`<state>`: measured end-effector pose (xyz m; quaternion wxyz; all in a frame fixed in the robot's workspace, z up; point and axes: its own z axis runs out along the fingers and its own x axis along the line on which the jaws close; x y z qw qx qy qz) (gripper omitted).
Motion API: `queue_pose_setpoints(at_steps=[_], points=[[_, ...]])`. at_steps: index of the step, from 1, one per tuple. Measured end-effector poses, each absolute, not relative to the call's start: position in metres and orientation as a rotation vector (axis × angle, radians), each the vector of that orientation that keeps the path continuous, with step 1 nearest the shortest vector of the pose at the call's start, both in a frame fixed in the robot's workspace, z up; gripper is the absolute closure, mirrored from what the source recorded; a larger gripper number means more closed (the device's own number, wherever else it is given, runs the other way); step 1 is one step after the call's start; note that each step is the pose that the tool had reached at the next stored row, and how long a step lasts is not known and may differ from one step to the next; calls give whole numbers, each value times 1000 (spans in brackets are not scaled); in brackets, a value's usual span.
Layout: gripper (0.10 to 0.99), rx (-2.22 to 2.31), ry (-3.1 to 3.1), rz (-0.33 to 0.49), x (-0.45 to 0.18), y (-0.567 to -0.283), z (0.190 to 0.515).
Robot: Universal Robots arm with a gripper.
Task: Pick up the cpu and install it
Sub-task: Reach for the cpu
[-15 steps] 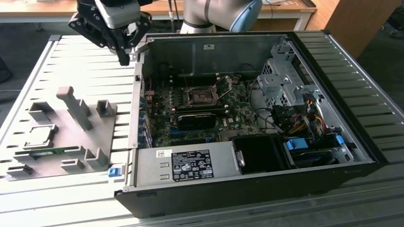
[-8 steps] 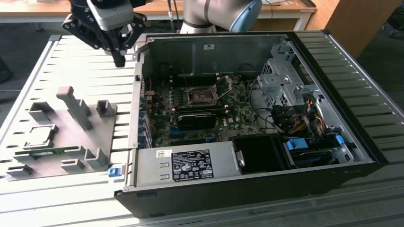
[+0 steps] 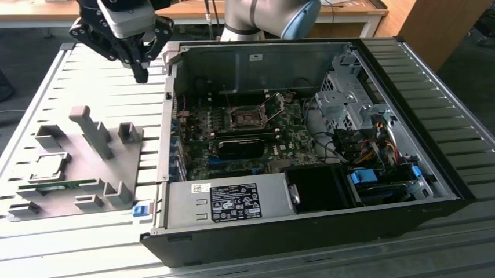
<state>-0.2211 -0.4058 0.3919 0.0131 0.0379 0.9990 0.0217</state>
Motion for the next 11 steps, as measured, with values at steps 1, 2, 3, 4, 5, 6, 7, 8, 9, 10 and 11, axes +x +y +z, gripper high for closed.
queue_pose_setpoints(at_steps=[1,2,3,4,5,6,7,8,9,10,11], points=[[980,118,3113,68,-223,-406,392],[980,118,3112,68,-224,-406,392],[980,118,3112,68,-225,-407,392],[980,118,3113,68,-226,-407,392],[980,118,3112,68,-227,-407,392],[980,118,3112,68,-228,-407,392],[980,118,3112,68,-229,-408,392],[980,118,3112,68,-230,-408,392],[980,118,3112,68,-232,-408,392],[980,118,3112,68,-233,-408,392],[980,118,3112,68,-235,-408,391]])
